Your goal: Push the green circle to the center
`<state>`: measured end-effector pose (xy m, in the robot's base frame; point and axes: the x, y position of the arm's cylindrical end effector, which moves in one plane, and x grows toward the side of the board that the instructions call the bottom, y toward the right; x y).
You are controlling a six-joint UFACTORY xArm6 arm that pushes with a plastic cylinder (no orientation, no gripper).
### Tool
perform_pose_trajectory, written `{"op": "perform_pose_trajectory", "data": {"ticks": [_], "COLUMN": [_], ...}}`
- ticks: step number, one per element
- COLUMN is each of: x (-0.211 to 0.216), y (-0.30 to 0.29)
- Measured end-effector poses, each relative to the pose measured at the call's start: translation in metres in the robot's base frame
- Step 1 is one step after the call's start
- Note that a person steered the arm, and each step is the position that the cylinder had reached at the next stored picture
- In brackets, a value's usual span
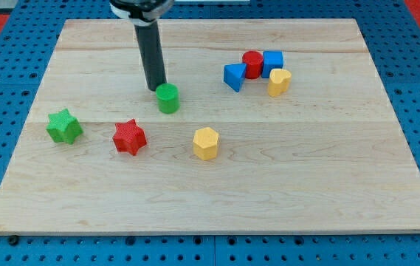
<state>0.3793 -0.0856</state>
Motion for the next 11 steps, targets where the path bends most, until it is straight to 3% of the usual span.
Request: {"op": "perform_pose_trajectory", "data": {"ticks": [2, 3, 4, 9, 11], "x": [0.011, 0.065, 0.069, 0.02, -0.005], "y": [-0.024, -0.027, 0.002, -0.045, 0.032]}}
